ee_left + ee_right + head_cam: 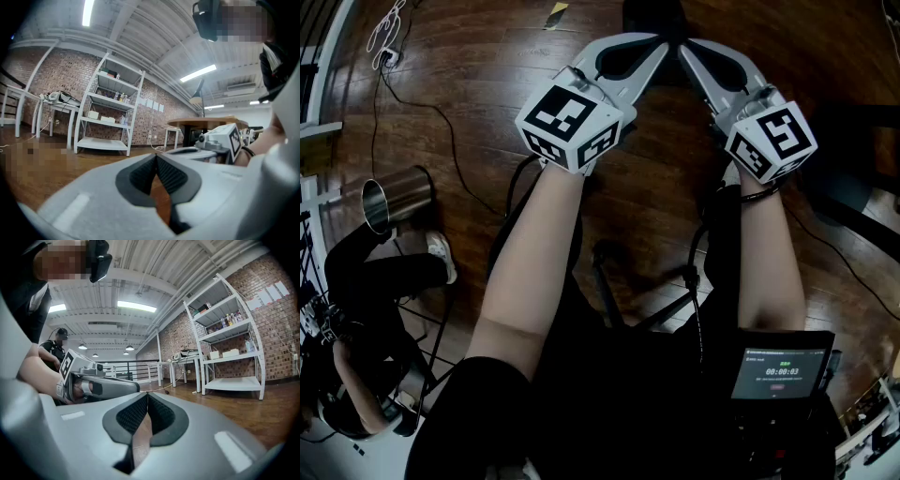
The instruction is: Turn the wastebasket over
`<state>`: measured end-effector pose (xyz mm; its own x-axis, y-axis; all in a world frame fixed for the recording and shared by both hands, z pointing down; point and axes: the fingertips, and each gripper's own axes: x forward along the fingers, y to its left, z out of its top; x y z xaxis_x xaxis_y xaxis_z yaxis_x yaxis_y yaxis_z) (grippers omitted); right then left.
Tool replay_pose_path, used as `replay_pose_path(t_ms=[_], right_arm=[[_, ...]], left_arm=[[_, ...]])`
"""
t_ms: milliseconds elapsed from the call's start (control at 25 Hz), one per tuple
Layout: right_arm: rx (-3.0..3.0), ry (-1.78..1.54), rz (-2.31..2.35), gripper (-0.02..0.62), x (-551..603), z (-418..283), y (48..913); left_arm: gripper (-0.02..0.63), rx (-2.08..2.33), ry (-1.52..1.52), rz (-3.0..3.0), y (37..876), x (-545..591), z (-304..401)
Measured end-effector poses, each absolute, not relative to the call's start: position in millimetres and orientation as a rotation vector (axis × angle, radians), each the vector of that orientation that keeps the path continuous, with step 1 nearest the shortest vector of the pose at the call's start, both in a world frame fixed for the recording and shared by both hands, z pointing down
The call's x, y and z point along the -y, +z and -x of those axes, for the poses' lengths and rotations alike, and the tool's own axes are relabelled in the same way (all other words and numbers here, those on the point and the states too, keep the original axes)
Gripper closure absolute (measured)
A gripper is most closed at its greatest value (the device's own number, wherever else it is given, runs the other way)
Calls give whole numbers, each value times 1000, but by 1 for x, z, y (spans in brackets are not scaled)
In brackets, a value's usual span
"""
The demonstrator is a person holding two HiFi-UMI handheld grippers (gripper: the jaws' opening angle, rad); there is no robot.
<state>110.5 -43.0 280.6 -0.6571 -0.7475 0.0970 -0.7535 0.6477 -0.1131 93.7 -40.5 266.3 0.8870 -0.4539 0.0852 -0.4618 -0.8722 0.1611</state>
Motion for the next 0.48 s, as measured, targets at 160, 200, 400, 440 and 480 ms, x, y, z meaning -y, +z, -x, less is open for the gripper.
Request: replay_pose_path(t_ms=[160, 200, 400, 440, 480], right_arm=[[2802, 205, -1308, 584, 59, -108, 272], [2797, 204, -1313, 584, 63, -107, 270], [2778, 204, -1359, 584, 91, -103, 258], [2774, 208, -1369, 584, 96, -107, 259], [2771, 215, -1378, 584, 102, -114, 263]], left_arm=[[603, 695, 81, -2887, 261, 55, -88], [603, 692, 83, -2890, 259, 58, -86], [603, 685, 36, -2894, 238, 85, -74], [603, 684, 28, -2892, 237, 91, -77], [603, 682, 26, -2889, 239, 97, -82]])
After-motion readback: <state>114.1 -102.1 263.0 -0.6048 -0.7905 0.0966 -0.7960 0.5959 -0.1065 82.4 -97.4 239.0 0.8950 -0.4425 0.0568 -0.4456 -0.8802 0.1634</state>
